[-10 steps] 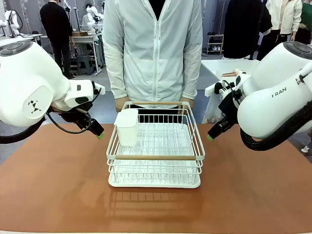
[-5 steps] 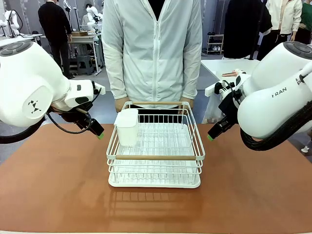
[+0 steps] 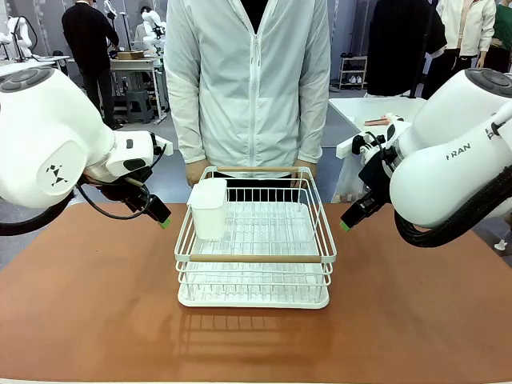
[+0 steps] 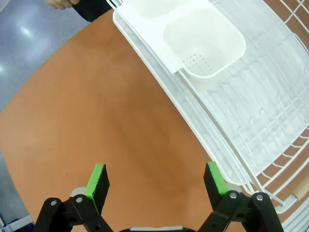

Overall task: Clean the table.
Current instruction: Pick up the Lint Roller when the human hands it over.

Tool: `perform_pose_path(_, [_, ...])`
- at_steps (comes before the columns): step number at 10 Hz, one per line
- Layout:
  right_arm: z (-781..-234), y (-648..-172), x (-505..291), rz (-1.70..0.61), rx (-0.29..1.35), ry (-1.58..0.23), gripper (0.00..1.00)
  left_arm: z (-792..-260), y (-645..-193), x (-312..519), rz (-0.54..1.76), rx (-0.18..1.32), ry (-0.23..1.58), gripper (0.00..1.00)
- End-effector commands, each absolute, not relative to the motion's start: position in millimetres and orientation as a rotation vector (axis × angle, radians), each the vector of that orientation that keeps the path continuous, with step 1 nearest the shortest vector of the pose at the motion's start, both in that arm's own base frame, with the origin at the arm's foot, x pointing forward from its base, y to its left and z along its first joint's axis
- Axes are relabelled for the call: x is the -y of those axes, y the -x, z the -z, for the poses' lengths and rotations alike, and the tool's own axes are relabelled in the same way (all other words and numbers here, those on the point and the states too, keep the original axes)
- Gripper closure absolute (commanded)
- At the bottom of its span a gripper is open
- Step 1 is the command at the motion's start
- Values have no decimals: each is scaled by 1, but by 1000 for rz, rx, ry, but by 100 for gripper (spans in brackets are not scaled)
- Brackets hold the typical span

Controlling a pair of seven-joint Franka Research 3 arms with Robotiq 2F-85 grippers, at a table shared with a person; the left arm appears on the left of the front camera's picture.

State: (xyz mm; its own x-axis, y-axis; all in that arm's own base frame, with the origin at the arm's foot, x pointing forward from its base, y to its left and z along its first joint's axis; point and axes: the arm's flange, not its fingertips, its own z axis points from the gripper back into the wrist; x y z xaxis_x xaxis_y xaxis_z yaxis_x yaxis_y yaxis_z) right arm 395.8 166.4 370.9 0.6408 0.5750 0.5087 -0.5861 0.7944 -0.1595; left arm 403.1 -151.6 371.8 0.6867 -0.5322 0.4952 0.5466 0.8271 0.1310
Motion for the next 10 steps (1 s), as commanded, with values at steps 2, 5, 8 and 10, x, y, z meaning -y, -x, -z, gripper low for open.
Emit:
perform_pose_path(2, [-403,-405,-155,-583,531,-197,0,-397,-409,151,526,467,237,0])
perform_pose_path(5, [-478,-438,-107,-429,223,-781,0,-458,-421,103,368,244,787,0])
perform_pose_path(8, [-490,-448,-52,-255,66,-1224,0,-475,-416,30,274,204,1197,0])
perform_pose_path(10, [-500,-451,-3,-170,74,-1280,0,-492,-405,-34,145,304,1314,0])
